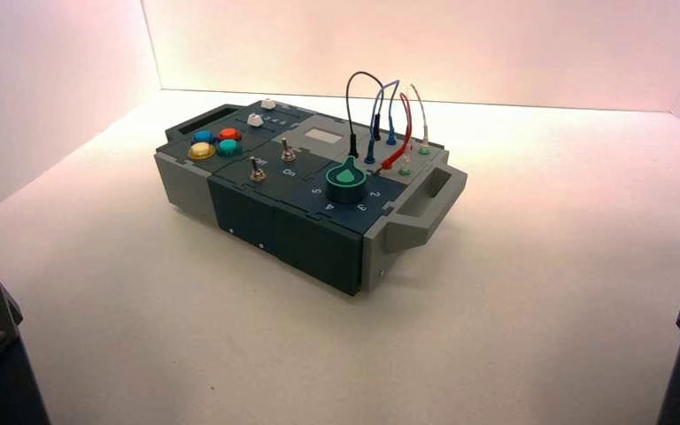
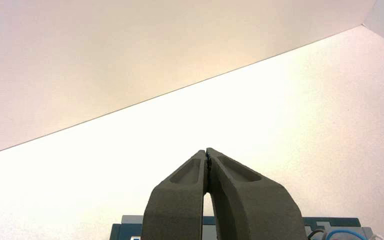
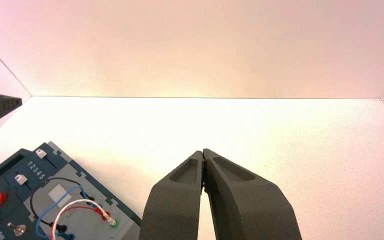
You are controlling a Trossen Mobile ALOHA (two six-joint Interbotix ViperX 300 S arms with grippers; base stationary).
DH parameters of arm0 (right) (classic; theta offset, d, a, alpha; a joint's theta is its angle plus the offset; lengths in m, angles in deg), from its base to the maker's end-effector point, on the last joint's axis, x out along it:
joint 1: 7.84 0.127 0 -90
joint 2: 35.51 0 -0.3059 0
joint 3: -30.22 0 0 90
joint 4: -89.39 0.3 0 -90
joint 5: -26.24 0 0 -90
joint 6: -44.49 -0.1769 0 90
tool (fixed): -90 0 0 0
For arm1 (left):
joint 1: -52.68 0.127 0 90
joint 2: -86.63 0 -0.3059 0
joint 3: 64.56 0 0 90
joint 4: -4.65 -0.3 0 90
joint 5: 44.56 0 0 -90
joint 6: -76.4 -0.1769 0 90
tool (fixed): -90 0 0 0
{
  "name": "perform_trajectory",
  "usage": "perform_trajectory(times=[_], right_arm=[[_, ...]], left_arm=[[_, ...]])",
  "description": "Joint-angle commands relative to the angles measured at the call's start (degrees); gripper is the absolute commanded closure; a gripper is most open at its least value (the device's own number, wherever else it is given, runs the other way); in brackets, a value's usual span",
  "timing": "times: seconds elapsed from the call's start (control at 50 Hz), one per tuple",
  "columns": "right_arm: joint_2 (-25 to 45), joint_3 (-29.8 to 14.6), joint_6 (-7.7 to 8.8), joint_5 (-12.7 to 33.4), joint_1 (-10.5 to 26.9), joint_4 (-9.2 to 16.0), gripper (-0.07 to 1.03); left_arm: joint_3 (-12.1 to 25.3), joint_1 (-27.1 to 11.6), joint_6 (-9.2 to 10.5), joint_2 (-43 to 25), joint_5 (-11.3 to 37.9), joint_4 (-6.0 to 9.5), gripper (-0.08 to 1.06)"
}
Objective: Close left gripper.
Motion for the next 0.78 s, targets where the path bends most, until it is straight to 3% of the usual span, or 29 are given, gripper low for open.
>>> perform_trajectory(times=[0.02,0.78], right_arm=[[-0.18,-0.88,0.09,-0.53,0.18,0.09,0.98],[-5.54,0.26,0.00,-0.26,0.18,0.26,0.98]], left_arm=[[0.44,-0.18,-0.53,2.02,-0.70,-0.26,1.01],[-0.35,-1.41,-1.23,2.72,-2.99,-0.26,1.01]])
